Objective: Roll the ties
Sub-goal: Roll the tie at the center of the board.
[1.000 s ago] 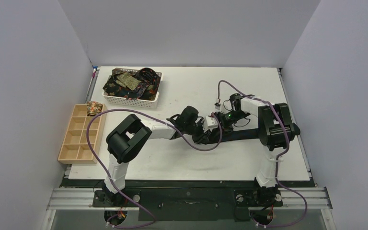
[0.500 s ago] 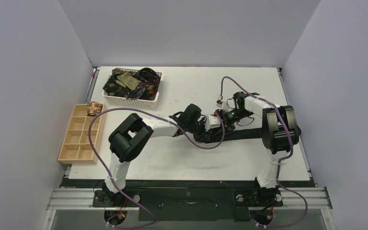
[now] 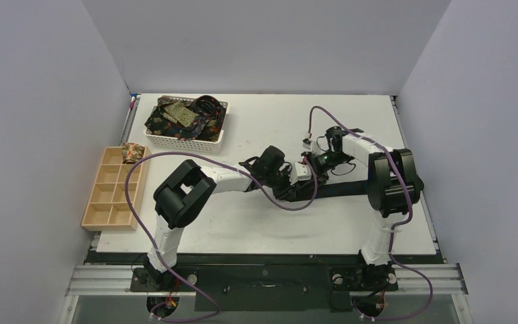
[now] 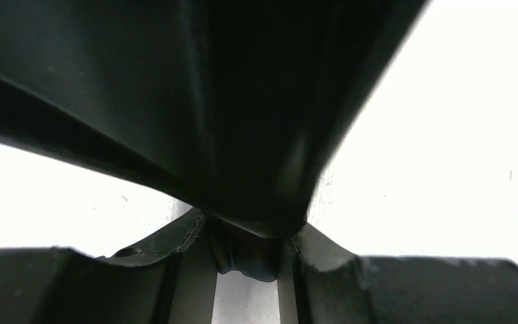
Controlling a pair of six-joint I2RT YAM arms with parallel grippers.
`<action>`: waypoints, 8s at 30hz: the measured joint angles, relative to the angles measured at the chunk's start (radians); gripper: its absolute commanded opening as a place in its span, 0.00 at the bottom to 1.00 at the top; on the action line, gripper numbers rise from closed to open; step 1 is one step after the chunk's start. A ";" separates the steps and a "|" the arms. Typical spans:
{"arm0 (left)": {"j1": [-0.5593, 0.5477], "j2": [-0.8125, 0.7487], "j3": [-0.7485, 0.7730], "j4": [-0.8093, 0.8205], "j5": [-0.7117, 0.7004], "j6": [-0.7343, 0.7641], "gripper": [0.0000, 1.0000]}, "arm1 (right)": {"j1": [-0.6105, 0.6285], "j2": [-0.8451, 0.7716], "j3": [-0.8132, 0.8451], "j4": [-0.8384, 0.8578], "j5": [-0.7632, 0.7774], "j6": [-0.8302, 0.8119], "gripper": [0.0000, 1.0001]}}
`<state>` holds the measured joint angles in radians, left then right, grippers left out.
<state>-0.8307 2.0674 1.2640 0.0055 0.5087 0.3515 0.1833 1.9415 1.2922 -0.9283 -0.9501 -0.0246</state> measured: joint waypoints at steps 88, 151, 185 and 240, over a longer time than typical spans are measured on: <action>0.153 -0.120 -0.261 0.285 0.146 -0.043 0.32 | 0.150 0.086 -0.160 0.602 0.002 0.441 0.00; 0.059 -0.067 -0.114 0.062 0.061 0.047 0.76 | 0.013 0.061 -0.054 0.224 0.111 0.161 0.00; 0.103 -0.178 -0.468 0.575 0.045 -0.122 0.78 | 0.145 0.092 0.018 0.164 0.208 0.175 0.00; 0.150 -0.232 -0.377 0.303 0.067 -0.156 0.03 | -0.085 0.122 0.134 -0.116 0.417 -0.061 0.22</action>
<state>-0.6807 1.8351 0.8867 0.3084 0.5758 0.1951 0.0986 2.0632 1.4265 -1.0447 -0.5327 -0.0856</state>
